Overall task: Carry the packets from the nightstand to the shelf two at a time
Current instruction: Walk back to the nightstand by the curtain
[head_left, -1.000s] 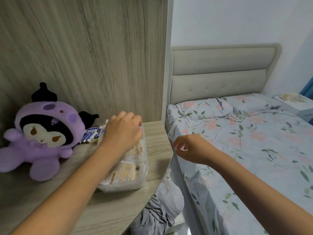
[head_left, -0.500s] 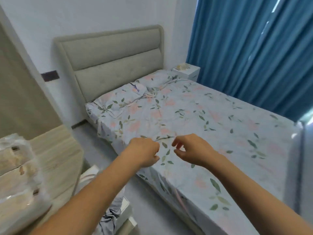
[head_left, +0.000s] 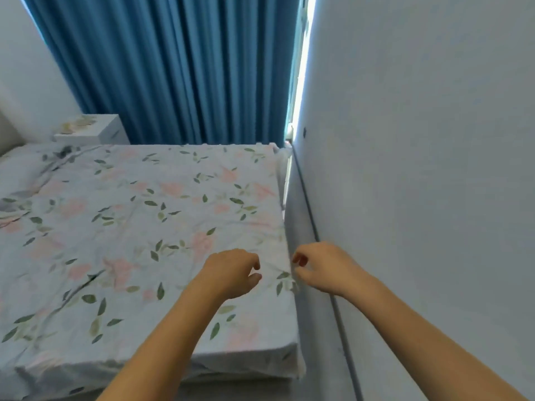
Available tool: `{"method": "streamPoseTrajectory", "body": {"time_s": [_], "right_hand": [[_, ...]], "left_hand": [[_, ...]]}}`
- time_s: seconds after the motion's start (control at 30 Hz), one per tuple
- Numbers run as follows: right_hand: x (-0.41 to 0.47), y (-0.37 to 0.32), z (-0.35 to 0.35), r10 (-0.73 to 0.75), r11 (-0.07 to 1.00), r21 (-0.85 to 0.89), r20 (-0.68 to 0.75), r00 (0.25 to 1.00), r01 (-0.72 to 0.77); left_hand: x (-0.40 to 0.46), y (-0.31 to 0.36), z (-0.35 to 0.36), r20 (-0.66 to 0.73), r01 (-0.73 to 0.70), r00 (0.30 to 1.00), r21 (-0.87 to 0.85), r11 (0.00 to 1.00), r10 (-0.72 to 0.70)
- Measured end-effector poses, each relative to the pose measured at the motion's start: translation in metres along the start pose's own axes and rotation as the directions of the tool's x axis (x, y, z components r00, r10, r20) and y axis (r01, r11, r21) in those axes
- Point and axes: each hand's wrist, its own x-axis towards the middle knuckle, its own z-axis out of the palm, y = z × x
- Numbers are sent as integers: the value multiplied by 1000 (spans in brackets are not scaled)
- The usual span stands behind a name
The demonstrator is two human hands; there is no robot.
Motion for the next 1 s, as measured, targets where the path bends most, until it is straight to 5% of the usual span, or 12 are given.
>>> {"method": "streamPoseTrajectory", "body": {"time_s": [0.2,0.47,0.73,1.0], "right_hand": [[-25,164,-50,193,980,55,-52,980,-190],[9,264,-84,265,961,-60,-94,960,-271],[132,309,-108,223,969,-99,-60,973,-228],[363,335,-184,157,982,-98,-66,985,-163]], "left_hand": [[127,129,-24,-44,-98,995,-81,992,95],[225,192,-41,38,-133,990,10,991,132],[351,148,-47,68,-77,995,-3,997,77],[538,45,-107,28,27,999,27,999,-27]]}}
